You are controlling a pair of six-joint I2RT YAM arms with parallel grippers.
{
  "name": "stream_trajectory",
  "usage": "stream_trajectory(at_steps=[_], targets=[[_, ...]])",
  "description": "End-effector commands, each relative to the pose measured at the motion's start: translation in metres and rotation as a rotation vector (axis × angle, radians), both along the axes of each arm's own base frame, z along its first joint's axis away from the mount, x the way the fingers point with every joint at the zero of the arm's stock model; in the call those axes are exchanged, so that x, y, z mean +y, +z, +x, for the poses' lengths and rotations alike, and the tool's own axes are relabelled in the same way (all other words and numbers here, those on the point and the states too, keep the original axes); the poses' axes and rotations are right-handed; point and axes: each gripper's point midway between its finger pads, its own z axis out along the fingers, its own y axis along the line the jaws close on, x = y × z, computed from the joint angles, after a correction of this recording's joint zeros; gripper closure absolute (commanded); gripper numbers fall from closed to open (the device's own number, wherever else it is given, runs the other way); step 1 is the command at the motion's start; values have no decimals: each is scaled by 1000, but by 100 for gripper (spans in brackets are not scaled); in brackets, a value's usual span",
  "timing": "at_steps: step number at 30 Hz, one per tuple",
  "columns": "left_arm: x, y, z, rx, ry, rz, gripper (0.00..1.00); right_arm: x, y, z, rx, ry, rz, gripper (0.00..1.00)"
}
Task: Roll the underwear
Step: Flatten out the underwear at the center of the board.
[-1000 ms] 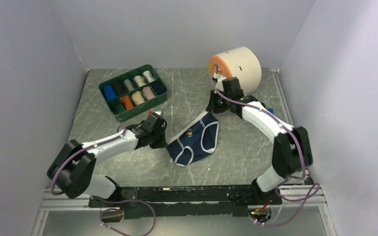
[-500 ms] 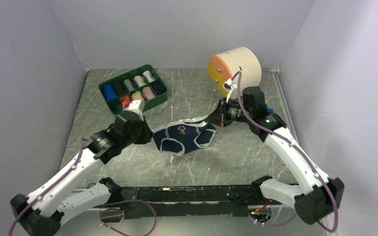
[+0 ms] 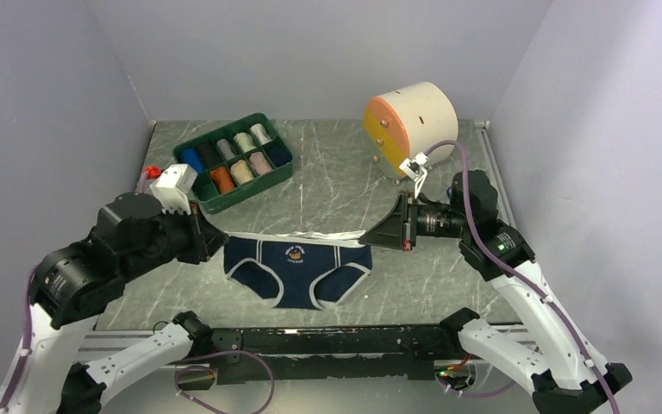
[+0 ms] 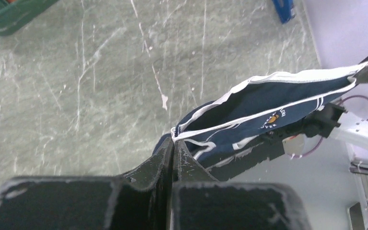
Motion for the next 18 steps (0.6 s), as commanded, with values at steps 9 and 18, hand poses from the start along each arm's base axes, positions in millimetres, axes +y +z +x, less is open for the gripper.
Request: stream_trajectory(at_steps=[9, 18], targets=[[-37, -162, 96, 287, 57, 402, 95, 3, -181, 163, 180, -379, -521, 100], [-32, -252, 185, 327, 146, 553, 95, 3, -260, 262, 160, -479, -756, 99]])
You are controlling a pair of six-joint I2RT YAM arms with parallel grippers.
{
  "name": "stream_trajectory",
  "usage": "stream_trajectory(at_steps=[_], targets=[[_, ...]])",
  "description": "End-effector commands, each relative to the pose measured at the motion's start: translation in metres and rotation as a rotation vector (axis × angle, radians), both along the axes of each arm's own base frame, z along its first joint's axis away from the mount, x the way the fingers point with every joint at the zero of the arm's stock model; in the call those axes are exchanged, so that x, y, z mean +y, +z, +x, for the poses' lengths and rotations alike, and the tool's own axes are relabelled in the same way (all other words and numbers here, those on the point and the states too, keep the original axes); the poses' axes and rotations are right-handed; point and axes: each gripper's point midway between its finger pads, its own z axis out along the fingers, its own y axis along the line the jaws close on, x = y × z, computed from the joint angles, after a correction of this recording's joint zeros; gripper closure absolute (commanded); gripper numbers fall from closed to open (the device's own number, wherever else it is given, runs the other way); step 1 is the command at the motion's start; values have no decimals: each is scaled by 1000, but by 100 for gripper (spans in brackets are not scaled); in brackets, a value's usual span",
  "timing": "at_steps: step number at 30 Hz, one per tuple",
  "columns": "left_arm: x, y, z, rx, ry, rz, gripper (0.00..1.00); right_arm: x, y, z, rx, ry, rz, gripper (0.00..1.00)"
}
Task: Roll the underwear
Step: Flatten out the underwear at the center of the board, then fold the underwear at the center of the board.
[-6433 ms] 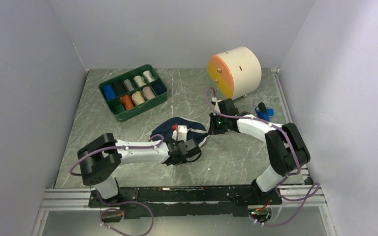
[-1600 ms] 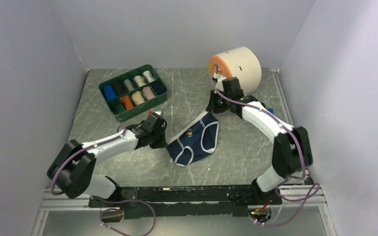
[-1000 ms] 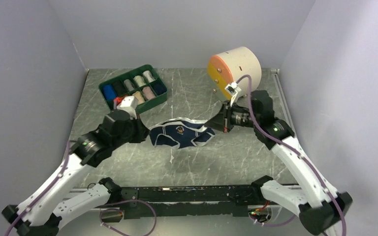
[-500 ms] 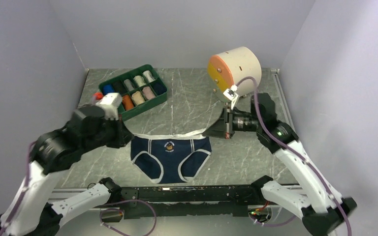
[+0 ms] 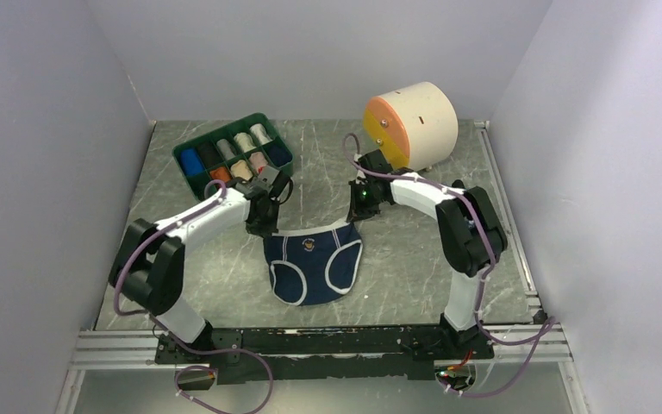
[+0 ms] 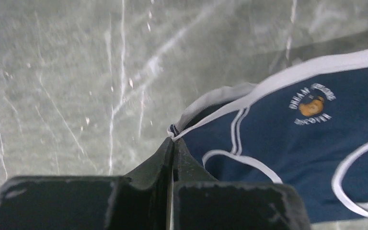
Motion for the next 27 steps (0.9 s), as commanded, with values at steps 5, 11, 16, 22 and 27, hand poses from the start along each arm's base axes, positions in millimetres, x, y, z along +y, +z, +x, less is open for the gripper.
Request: stream_trajectory(at_steps=[5, 11, 16, 22, 27], targets=[[8, -1, 65, -149, -36, 51, 95, -8, 14, 67, -166, -27, -127, 93], [26, -15, 63, -73, -71, 166, 71, -7, 21, 72, -179, 0, -134, 69], [24, -2, 57, -103, -51, 114, 44, -10, 49, 66, -228, 10, -125, 53], [-2, 13, 33, -107, -76, -101, 43, 13, 57, 17, -171, 87, 60, 65], [-9, -2, -1, -35, -14, -212, 45, 38, 45, -32, -101, 157, 150, 77]])
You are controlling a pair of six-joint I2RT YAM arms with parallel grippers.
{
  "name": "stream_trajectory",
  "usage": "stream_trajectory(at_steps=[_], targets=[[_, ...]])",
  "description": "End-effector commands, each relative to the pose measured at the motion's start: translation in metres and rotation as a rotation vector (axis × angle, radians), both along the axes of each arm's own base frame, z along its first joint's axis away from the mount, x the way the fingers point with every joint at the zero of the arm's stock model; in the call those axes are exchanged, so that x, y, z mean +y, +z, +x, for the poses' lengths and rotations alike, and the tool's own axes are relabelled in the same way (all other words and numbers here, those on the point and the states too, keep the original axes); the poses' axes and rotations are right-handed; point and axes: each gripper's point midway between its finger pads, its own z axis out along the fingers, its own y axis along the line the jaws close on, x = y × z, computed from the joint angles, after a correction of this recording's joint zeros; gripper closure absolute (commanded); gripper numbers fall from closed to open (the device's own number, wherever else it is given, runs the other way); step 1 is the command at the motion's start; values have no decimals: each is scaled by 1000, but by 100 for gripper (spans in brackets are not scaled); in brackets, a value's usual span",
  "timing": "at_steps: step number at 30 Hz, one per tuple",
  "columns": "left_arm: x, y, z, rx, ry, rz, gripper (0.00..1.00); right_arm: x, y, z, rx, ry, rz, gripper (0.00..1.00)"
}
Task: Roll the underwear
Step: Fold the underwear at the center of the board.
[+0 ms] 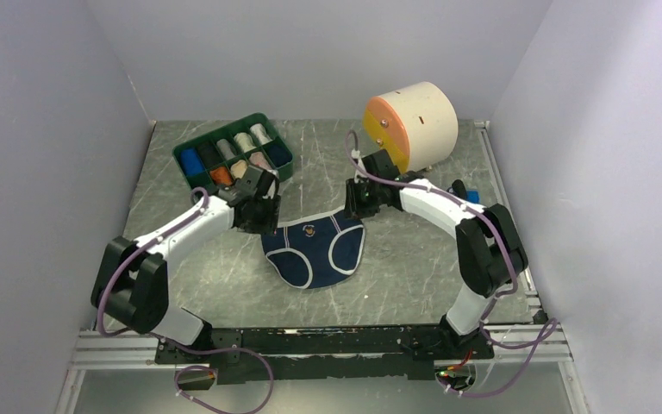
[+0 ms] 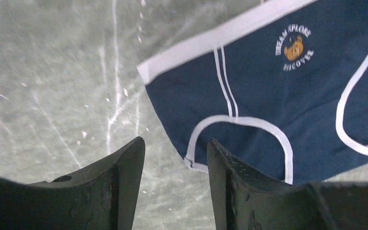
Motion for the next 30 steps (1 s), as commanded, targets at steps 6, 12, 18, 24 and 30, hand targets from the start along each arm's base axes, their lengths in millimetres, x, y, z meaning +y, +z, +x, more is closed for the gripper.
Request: stream_trajectory(at_steps=[6, 12, 18, 24, 30], targets=[[-7, -40, -50, 111, 165, -185, 41, 34, -24, -60, 52, 80, 43, 86], [-20, -46, -57, 102, 210, -319, 40, 4, -46, -70, 51, 29, -86, 88], [-10, -57, -64, 118, 235, -282, 55, -25, -76, -91, 103, -1, -195, 90], [2, -59, -70, 119, 227, -221, 72, -39, -84, -116, 150, -38, -195, 94], [-2, -52, -73, 109, 168, -246, 69, -43, -82, -140, 171, -58, -185, 95]])
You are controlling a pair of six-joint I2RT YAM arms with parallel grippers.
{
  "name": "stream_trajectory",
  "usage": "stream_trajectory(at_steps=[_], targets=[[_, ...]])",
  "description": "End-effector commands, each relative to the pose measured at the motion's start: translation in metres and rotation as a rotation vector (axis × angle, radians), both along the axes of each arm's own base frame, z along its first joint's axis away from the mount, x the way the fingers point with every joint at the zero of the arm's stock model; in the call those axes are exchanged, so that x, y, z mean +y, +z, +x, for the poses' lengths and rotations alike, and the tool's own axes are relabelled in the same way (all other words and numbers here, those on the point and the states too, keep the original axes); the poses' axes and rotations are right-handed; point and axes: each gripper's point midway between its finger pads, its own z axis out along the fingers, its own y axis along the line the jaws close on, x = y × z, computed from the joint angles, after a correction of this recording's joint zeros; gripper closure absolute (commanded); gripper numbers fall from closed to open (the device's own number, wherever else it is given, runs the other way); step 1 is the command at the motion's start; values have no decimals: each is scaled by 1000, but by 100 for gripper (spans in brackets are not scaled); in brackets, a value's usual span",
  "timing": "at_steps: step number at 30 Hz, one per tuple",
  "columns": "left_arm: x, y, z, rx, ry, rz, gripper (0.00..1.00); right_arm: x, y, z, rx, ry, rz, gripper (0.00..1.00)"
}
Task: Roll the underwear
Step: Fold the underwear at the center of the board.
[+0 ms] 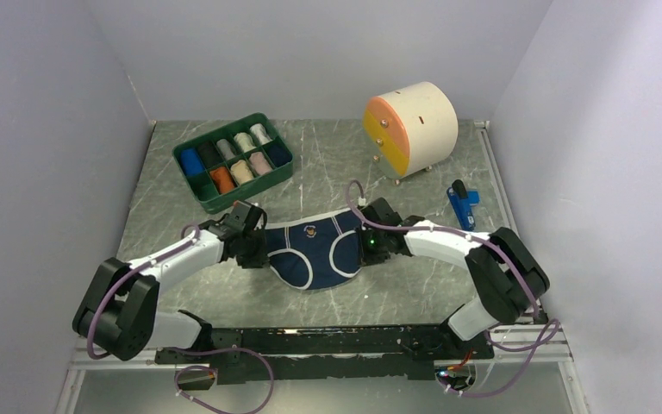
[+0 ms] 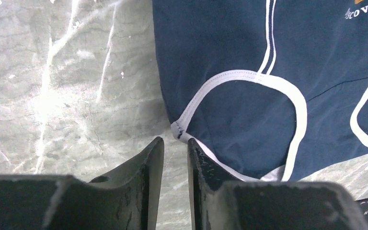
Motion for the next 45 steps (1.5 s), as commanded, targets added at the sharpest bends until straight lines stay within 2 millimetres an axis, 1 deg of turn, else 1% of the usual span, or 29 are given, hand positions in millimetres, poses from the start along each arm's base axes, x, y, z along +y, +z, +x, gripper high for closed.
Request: stream_trajectory(at_steps=[1, 5, 9, 12, 14, 17, 19, 20, 21, 22, 24, 26, 28, 32, 38, 40, 45], targets=[[-1, 10, -1, -35, -43, -18, 68, -15, -8, -30, 57, -40, -43, 95], [0, 14, -5, -39, -56, -25, 62, -16, -3, -38, 65, -55, -30, 95], [1, 25, -8, -52, -48, -37, 54, -15, 11, -39, 49, -75, -10, 94], [0, 35, -7, -77, -36, -58, 49, -6, 31, -33, 1, -66, 53, 85], [-2, 42, -6, -97, -27, -84, 45, -2, 46, -21, -54, -69, 67, 79], [-5, 48, -2, -122, -3, -119, 39, -2, 65, 4, -145, -96, 46, 69], [-7, 47, 0, -115, 17, -138, 36, -2, 73, 22, -193, -104, 29, 68], [-7, 46, 1, -106, 29, -147, 35, -5, 76, 34, -216, -118, 16, 68], [-7, 44, 1, -97, 38, -156, 34, -11, 76, 47, -230, -140, -12, 68], [-7, 41, 1, -85, 51, -163, 34, -12, 80, 60, -243, -149, -17, 69], [-6, 36, 0, -68, 73, -182, 33, -11, 79, 78, -251, -156, -19, 70], [-6, 31, -2, -56, 83, -204, 33, -8, 73, 93, -251, -145, -32, 71], [-6, 27, -5, -44, 88, -224, 32, -4, 67, 103, -239, -132, -46, 72], [-4, 23, -9, -36, 103, -243, 31, 0, 49, 115, -216, -115, -79, 74], [-8, 23, -11, -28, 104, -287, 28, -10, 15, 130, -189, -118, -167, 76], [-7, 22, -12, -21, 104, -283, 28, -10, 19, 130, -168, -105, -180, 78], [-4, 21, -13, -21, 107, -273, 28, -2, 52, 136, -250, -112, -84, 76]])
